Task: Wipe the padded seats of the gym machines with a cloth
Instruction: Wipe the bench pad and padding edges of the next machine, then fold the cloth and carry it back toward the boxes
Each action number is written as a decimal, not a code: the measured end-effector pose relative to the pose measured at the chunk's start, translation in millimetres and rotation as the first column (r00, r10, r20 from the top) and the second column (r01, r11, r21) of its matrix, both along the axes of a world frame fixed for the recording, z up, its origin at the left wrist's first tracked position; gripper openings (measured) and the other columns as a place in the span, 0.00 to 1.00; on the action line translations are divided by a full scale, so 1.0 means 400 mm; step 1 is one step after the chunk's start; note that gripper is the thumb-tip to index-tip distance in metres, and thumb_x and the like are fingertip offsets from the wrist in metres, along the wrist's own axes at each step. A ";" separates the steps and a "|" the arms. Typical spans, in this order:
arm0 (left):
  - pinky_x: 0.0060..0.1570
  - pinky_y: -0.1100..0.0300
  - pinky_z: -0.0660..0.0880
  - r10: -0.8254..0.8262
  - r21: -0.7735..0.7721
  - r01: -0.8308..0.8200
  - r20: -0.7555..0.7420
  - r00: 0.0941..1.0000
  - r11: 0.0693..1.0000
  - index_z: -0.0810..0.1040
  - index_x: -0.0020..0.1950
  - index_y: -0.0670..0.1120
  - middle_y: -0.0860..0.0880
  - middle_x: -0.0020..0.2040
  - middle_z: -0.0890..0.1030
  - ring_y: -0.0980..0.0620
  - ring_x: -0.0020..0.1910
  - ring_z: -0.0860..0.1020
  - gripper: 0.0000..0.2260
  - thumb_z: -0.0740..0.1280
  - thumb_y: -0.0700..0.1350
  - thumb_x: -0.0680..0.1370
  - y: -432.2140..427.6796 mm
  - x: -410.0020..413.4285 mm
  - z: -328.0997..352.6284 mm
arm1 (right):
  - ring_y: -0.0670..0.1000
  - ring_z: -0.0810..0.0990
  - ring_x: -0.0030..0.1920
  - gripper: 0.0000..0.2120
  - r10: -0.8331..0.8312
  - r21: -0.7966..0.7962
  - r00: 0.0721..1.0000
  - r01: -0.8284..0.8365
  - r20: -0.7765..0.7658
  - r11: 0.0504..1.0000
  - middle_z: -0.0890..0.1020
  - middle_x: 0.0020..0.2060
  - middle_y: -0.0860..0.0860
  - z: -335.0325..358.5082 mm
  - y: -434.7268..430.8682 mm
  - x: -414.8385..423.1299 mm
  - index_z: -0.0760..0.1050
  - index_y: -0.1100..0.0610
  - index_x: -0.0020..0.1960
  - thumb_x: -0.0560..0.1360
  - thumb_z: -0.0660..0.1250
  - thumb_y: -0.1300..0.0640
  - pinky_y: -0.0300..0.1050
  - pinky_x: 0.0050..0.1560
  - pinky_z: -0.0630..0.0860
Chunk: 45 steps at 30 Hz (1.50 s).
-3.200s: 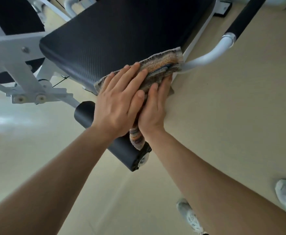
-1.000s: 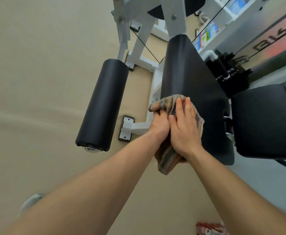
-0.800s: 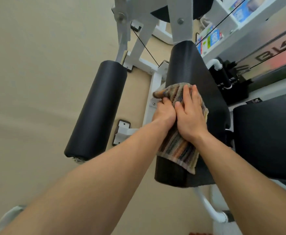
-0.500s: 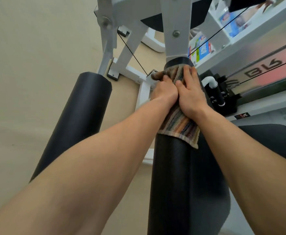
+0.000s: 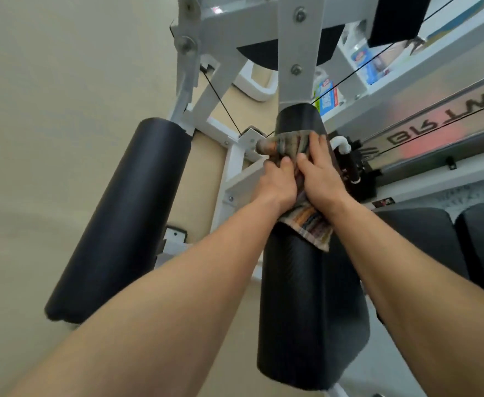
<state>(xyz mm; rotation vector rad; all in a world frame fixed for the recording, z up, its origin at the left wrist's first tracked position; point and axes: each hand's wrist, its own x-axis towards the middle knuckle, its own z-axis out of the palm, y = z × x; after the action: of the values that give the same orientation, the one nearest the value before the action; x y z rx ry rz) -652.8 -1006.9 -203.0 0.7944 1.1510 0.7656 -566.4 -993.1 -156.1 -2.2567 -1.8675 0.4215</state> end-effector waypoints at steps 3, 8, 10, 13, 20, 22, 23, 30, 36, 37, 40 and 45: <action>0.68 0.48 0.63 0.007 -0.043 -0.007 -0.005 1.000 0.999 0.59 0.78 0.43 0.37 0.73 0.69 0.37 0.71 0.69 0.26 0.47 0.57 0.85 -0.147 -0.010 -0.019 | 0.48 0.46 0.81 0.29 0.016 0.004 1.000 -0.016 -0.011 1.000 0.47 0.82 0.51 0.016 -0.181 -0.032 0.49 0.52 0.82 0.85 0.55 0.53 0.46 0.78 0.42; 0.69 0.47 0.64 -0.003 -0.110 0.000 -0.023 1.000 0.994 0.61 0.77 0.45 0.39 0.72 0.71 0.39 0.70 0.70 0.26 0.46 0.59 0.84 -0.439 -0.032 -0.014 | 0.48 0.43 0.81 0.32 0.066 -0.018 0.998 -0.066 0.011 0.998 0.46 0.82 0.50 0.022 -0.461 -0.048 0.48 0.51 0.82 0.83 0.57 0.50 0.50 0.80 0.42; 0.68 0.45 0.65 -0.019 -0.138 0.013 -0.043 0.999 0.990 0.62 0.75 0.45 0.38 0.70 0.73 0.38 0.68 0.71 0.26 0.46 0.59 0.84 -0.547 -0.042 0.000 | 0.48 0.43 0.81 0.31 0.059 -0.028 0.998 -0.058 0.027 0.998 0.46 0.82 0.49 0.029 -0.562 -0.063 0.47 0.50 0.82 0.83 0.56 0.50 0.50 0.79 0.42; 0.66 0.45 0.68 -0.044 -0.154 0.027 -0.107 0.993 0.988 0.65 0.72 0.46 0.38 0.66 0.76 0.38 0.65 0.74 0.23 0.47 0.59 0.84 -0.673 -0.066 0.035 | 0.46 0.41 0.81 0.31 0.004 -0.065 1.000 -0.004 -0.005 0.998 0.44 0.82 0.46 0.038 -0.699 -0.091 0.46 0.47 0.82 0.83 0.56 0.50 0.48 0.79 0.39; 0.59 0.59 0.73 -0.046 0.039 0.063 -0.335 0.941 0.997 0.77 0.60 0.56 0.54 0.52 0.81 0.52 0.53 0.78 0.15 0.68 0.43 0.75 -0.785 -0.207 0.205 | 0.55 0.71 0.68 0.41 -0.260 -0.249 0.923 0.191 -0.282 0.950 0.73 0.68 0.54 0.160 -0.834 -0.107 0.54 0.51 0.79 0.73 0.72 0.58 0.55 0.72 0.68; 0.54 0.58 0.75 -0.060 0.096 0.088 -0.264 0.963 0.991 0.78 0.56 0.53 0.52 0.48 0.82 0.51 0.51 0.80 0.14 0.68 0.39 0.73 -0.809 -0.245 0.311 | 0.57 0.82 0.58 0.33 -0.318 -0.322 0.843 0.184 -0.434 0.929 0.84 0.54 0.56 0.227 -0.865 -0.129 0.69 0.56 0.72 0.68 0.73 0.57 0.56 0.63 0.77; 0.51 0.59 0.76 -0.068 0.117 0.099 -0.245 0.967 0.988 0.78 0.53 0.52 0.51 0.47 0.82 0.50 0.50 0.80 0.13 0.68 0.38 0.73 -0.821 -0.267 0.365 | 0.58 0.84 0.53 0.25 -0.306 -0.303 0.829 0.175 -0.467 0.937 0.86 0.47 0.56 0.259 -0.880 -0.143 0.79 0.57 0.61 0.64 0.73 0.55 0.58 0.58 0.80; 0.42 0.56 0.78 0.065 0.103 -0.045 -0.195 0.979 0.994 0.82 0.43 0.47 0.49 0.40 0.84 0.50 0.42 0.82 0.14 0.75 0.58 0.71 -0.853 -0.472 0.675 | 0.53 0.80 0.40 0.11 -0.168 -0.176 0.728 0.066 -0.664 0.982 0.82 0.36 0.54 0.555 -0.927 -0.266 0.79 0.64 0.46 0.71 0.73 0.55 0.51 0.43 0.78; 0.41 0.58 0.77 0.187 0.171 -0.146 -0.261 0.947 0.974 0.75 0.55 0.49 0.48 0.50 0.84 0.50 0.48 0.83 0.17 0.78 0.45 0.71 -0.866 -0.642 0.870 | 0.49 0.83 0.47 0.03 0.045 -0.107 0.686 -0.178 -0.726 0.978 0.84 0.41 0.49 0.816 -0.904 -0.407 0.82 0.52 0.47 0.75 0.72 0.53 0.43 0.48 0.79; 0.42 0.59 0.77 0.196 0.175 -0.157 -0.233 0.953 0.972 0.74 0.59 0.49 0.47 0.52 0.84 0.49 0.49 0.83 0.19 0.77 0.43 0.72 -0.863 -0.672 0.903 | 0.50 0.83 0.50 0.05 0.070 -0.103 0.670 -0.215 -0.739 0.971 0.84 0.44 0.49 0.846 -0.893 -0.432 0.82 0.51 0.50 0.75 0.72 0.53 0.44 0.51 0.80; 0.52 0.56 0.79 0.218 0.186 -0.184 -0.187 0.958 0.965 0.76 0.62 0.48 0.45 0.55 0.83 0.48 0.55 0.82 0.26 0.80 0.48 0.68 -0.829 -0.776 0.987 | 0.53 0.83 0.55 0.11 0.098 -0.112 0.631 -0.284 -0.770 0.952 0.85 0.50 0.52 0.938 -0.856 -0.512 0.81 0.51 0.58 0.75 0.72 0.55 0.51 0.59 0.80; 0.52 0.54 0.79 0.130 0.149 -0.097 -0.229 0.965 0.984 0.85 0.52 0.45 0.47 0.46 0.85 0.49 0.47 0.82 0.16 0.77 0.54 0.70 -0.729 -0.972 1.120 | 0.57 0.83 0.51 0.06 0.209 -0.129 0.683 -0.409 -0.700 0.903 0.82 0.45 0.55 1.054 -0.753 -0.634 0.78 0.54 0.48 0.74 0.73 0.55 0.58 0.58 0.80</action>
<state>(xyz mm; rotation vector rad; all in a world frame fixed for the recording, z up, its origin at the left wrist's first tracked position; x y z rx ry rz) -1041.8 -1298.5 244.9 0.9599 1.3790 0.8684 -820.1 -1294.5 265.5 -1.5351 -1.8283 1.4270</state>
